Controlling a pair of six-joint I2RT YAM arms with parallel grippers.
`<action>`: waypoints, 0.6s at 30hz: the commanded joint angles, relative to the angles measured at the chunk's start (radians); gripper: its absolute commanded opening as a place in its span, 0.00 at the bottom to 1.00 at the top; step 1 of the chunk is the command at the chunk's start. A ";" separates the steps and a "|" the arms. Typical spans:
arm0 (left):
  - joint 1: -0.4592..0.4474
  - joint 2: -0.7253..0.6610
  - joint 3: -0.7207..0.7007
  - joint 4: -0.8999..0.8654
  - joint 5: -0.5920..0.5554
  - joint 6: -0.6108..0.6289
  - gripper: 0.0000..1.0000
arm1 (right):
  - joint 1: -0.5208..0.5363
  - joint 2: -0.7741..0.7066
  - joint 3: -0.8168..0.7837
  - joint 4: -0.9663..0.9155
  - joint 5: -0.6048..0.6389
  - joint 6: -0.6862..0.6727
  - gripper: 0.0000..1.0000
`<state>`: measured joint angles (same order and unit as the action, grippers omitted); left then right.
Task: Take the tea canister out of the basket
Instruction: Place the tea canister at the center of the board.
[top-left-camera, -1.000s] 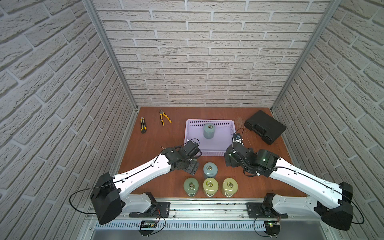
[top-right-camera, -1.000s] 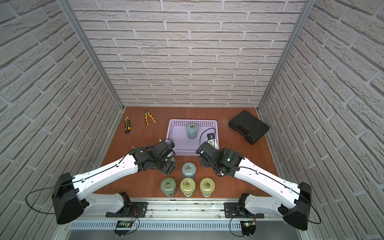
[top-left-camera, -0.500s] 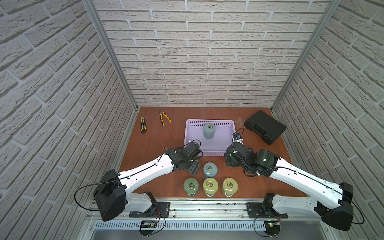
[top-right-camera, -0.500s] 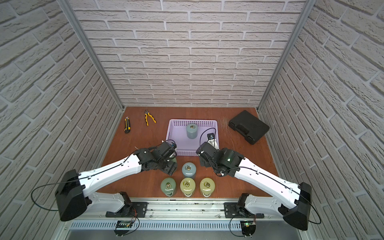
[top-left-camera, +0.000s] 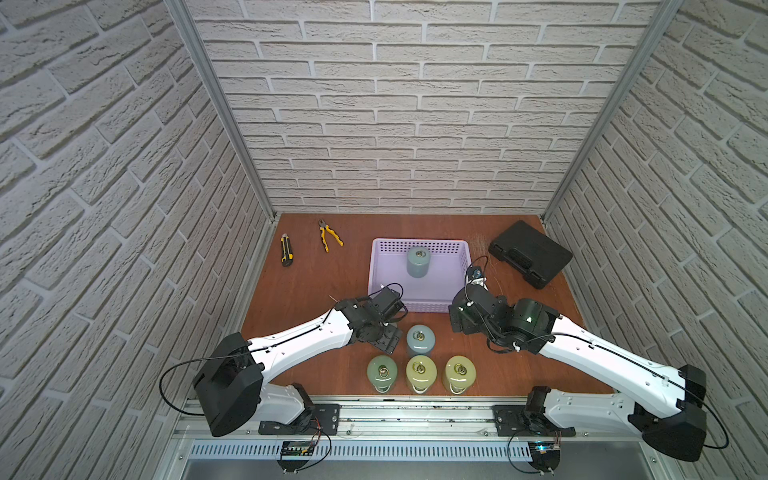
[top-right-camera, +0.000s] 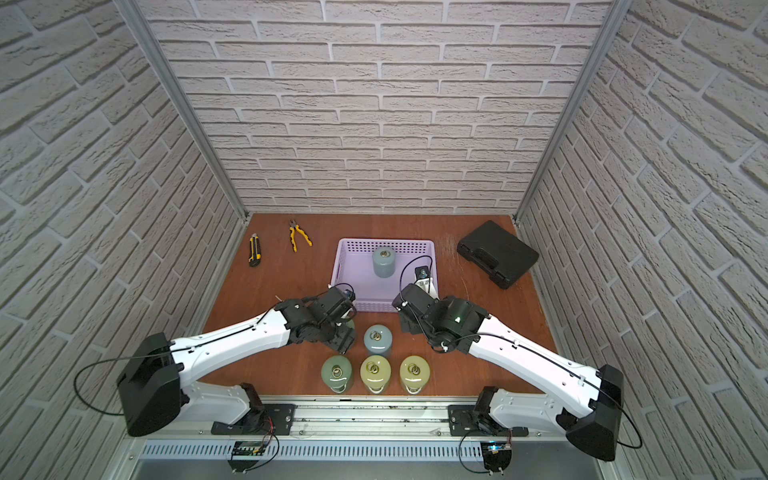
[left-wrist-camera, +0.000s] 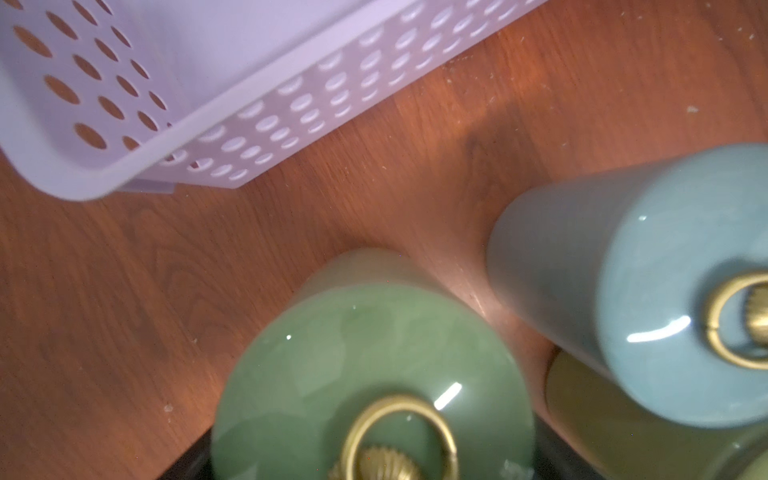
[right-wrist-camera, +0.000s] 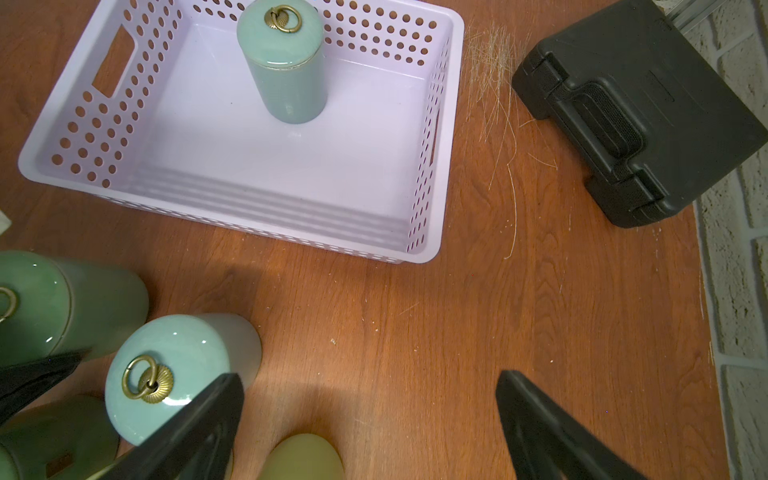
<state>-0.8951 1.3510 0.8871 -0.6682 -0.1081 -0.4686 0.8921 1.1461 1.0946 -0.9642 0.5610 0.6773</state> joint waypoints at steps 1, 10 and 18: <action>-0.008 0.000 -0.007 0.072 0.003 -0.008 0.46 | -0.007 -0.011 0.027 -0.005 0.022 0.011 1.00; -0.013 0.020 -0.021 0.090 0.016 -0.013 0.46 | -0.010 -0.012 0.030 -0.007 0.023 0.011 1.00; -0.018 0.025 -0.031 0.084 0.015 -0.023 0.62 | -0.016 -0.012 0.034 0.014 -0.008 -0.011 1.00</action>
<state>-0.9058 1.3796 0.8608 -0.6266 -0.0887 -0.4763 0.8848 1.1461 1.0981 -0.9691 0.5564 0.6739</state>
